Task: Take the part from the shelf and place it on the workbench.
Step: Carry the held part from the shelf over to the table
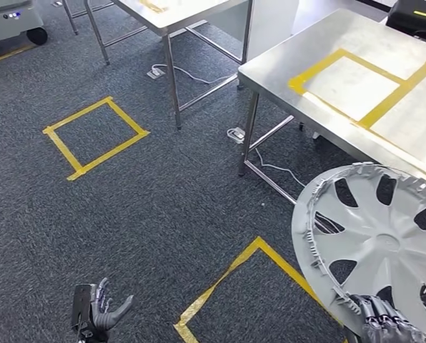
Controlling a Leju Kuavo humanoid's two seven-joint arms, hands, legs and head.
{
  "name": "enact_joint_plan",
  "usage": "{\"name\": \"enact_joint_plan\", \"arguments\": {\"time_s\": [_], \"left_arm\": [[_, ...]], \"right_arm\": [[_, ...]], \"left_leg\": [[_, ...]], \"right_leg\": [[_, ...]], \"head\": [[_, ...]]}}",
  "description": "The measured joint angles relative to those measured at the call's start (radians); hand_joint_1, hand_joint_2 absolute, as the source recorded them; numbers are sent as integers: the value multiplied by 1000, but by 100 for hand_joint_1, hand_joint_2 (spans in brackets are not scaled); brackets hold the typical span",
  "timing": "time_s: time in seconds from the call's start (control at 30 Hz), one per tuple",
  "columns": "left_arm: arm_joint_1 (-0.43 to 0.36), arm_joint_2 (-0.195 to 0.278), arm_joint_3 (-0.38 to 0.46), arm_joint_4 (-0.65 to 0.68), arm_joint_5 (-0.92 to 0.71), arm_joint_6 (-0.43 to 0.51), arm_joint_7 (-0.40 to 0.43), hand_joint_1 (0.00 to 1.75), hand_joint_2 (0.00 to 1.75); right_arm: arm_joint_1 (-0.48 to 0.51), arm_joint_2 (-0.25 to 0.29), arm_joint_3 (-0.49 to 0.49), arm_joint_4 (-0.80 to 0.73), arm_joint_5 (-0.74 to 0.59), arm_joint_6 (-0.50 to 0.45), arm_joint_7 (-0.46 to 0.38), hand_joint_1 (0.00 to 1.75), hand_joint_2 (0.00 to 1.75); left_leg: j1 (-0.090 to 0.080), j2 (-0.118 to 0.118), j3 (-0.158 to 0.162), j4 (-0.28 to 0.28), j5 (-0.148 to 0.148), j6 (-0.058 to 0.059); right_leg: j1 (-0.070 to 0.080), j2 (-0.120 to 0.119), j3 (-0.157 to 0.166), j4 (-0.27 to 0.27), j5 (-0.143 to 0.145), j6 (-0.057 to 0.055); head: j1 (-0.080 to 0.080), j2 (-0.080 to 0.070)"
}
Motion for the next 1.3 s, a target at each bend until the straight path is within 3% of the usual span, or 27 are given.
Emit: {"name": "enact_joint_plan", "arguments": {"time_s": [0.03, 0.07, 0.17, 0.2, 0.23, 0.3, 0.33, 0.4, 0.43, 0.47, 0.53, 0.57, 0.6, 0.63, 0.7, 0.73, 0.8, 0.83, 0.9, 0.93, 1.0, 1.03, 1.07, 1.1, 1.2, 1.23, 1.3], "left_arm": [[0, 0, 0, 0, 0, 0, 0, 0, 175], [0, 0, 1, 0, -1, 0, 0, 0, 175], [-1, 0, 2, 2, -1, 0, 0, 0, 175], [-3, 0, 2, 2, -1, 0, 0, 0, 175], [-5, 0, 2, 3, -2, 0, 0, 0, 175], [-9, -3, 2, 3, -3, 0, 0, 0, 175], [-11, -4, 2, 3, -4, 0, 0, 0, 175], [-12, -6, 2, 3, -5, 0, 0, 0, 175], [-11, -6, 2, 3, -5, 0, 0, 0, 175], [-9, -6, 2, 4, -5, 0, 0, 0, 175], [-5, -4, 3, 4, -5, 0, 0, 0, 175], [-4, -2, 3, 4, -5, 0, 0, 0, 175], [-4, 0, 3, 4, -5, 0, 0, 0, 175], [-3, 0, 3, 4, -5, 0, 0, 0, 175], [-3, -2, 3, 6, -5, 0, 0, 0, 175], [-5, -4, 3, 6, -5, -1, 0, 0, 175], [-7, -3, 4, 6, -5, -1, 0, 0, 175], [-7, -2, 4, 6, -5, -1, 0, 0, 175], [-6, 0, 5, 6, -4, 0, 0, 0, 175], [-6, 0, 5, 6, -4, 0, 0, 0, 175], [-6, 1, 5, 6, -4, 0, 0, 0, 175], [-5, 2, 6, 6, -4, 0, 0, 0, 175], [-5, 3, 7, 6, -4, 0, 0, 0, 175], [-4, 4, 7, 6, -4, -1, 0, 0, 175], [-2, 6, 9, 9, -4, -2, 0, 0, 175], [-2, 6, 9, 10, -4, -2, 0, 0, 175], [-4, 4, 10, 10, -4, -2, 0, 0, 175]], "right_arm": [[1, 4, -6, 2, 0, 0, -6, 175, 175], [1, 7, -11, 5, 0, 0, -9, 175, 175], [2, 15, -21, 11, 0, 0, -17, 175, 175], [1, 17, -25, 12, 0, 0, -21, 175, 175], [1, 20, -29, 13, 0, 0, -27, 175, 175], [2, 29, -37, 13, -1, -1, -43, 175, 175], [2, 35, -42, 13, -1, -2, -54, 175, 175], [1, 49, -53, 14, -1, -3, -77, 175, 175], [0, 56, -58, 14, -1, -4, -89, 175, 175], [0, 64, -65, 14, -1, -4, -101, 175, 175], [1, 81, -78, 15, 0, -5, -124, 175, 175], [1, 90, -84, 15, 0, -5, -133, 175, 175], [1, 98, -90, 15, 0, -5, -139, 175, 175], [1, 104, -94, 16, 0, -5, -143, 175, 175], [2, 114, -104, 15, 0, -6, -148, 175, 175], [3, 117, -108, 14, 0, -6, -150, 175, 175], [3, 122, -114, 14, 0, -7, -153, 175, 175], [2, 124, -115, 14, 0, -8, -155, 175, 175], [1, 129, -117, 14, 0, -9, -159, 175, 175], [0, 132, -119, 14, 0, -9, -163, 175, 175], [0, 139, -125, 14, 0, -10, -170, 175, 175], [0, 143, -129, 14, 0, -10, -173, 175, 175], [0, 147, -133, 14, 0, -10, -175, 175, 175], [1, 151, -135, 14, 0, -10, -175, 175, 175], [4, 159, -139, 14, 0, -6, -154, 175, 175], [4, 160, -138, 13, 1, -4, -139, 175, 175], [2, 160, -137, 11, 0, 2, -109, 175, 175]], "left_leg": [[-2, 0, 29, -1, -20, 2], [-5, -1, 60, -2, -42, 4], [-8, -2, 137, -11, -104, 2], [-5, -3, 155, -19, -116, -3], [-2, -4, 169, -22, -117, -10], [3, -3, 174, 5, -89, -24], [3, -3, 154, 54, -63, -28], [5, -2, 70, 180, -45, -33], [6, -2, 18, 232, -68, -36], [8, -2, -30, 261, -112, -41], [13, -2, -97, 254, -187, -53], [17, -2, -115, 222, -184, -62], [23, -1, -122, 176, -144, -72], [30, 2, -124, 118, -78, -81], [40, 19, -117, 46, 25, -89], [42, 23, -112, 29, 44, -85], [41, 18, -91, 26, 49, -68], [40, 14, -77, 23, 51, -57], [36, 14, -47, 21, 44, -38], [34, 14, -34, 18, 33, -32], [28, 9, -4, 11, 10, -24], [26, 6, 15, 8, -2, -23], [23, 2, 35, 6, -16, -22], [20, 0, 54, 4, -31, -22], [16, -6, 95, 2, -76, -30], [18, -8, 104, 2, -84, -37], [24, -8, 112, 11, -81, -52]], "right_leg": [[2, -1, -29, -13, -17, -1], [4, -1, -46, -50, -2, -4], [14, -7, -52, -175, 198, -21], [21, -8, -44, -194, 242, -27], [27, -8, -33, -205, 251, -32], [31, -1, 11, -232, 233, -44], [28, 0, 37, -247, 224, -49], [20, 0, 88, -273, 203, -56], [17, 2, 110, -282, 191, -58], [14, 6, 132, -289, 177, -58], [6, 13, 176, -298, 145, -54], [1, 16, 198, -300, 126, -48], [-5, 18, 220, -302, 107, -41], [-8, 20, 240, -300, 86, -33], [-8, 23, 277, -307, 44, -20], [-7, 23, 295, -309, 37, -11], [-8, 19, 309, -289, 49, 2], [-10, 14, 298, -250, 65, 8], [-13, 2, 219, -135, 67, 14], [-13, -2, 165, -76, 46, 15], [-13, -4, 68, -13, -41, 14], [-13, -4, 32, -16, -79, 12], [-13, -4, 6, -39, -91, 9], [-12, -4, -13, -77, -58, 3], [0, -4, -41, -192, 201, -15], [6, -2, -39, -208, 251, -19], [12, 5, -18, -221, 259, -26]], "head": [[0, 0], [0, 0], [-1, 0], [-3, 0], [-3, 0], [-3, 0], [-4, 0], [-6, 0], [-8, 0], [-9, 0], [-10, 0], [-11, 0], [-11, 0], [-14, 0], [-21, 0], [-23, 0], [-17, 0], [-13, 0], [-6, 0], [-4, 0], [-2, 0], [-1, 0], [0, 0], [1, 0], [-2, 0], [-4, 0], [-6, 0]]}}
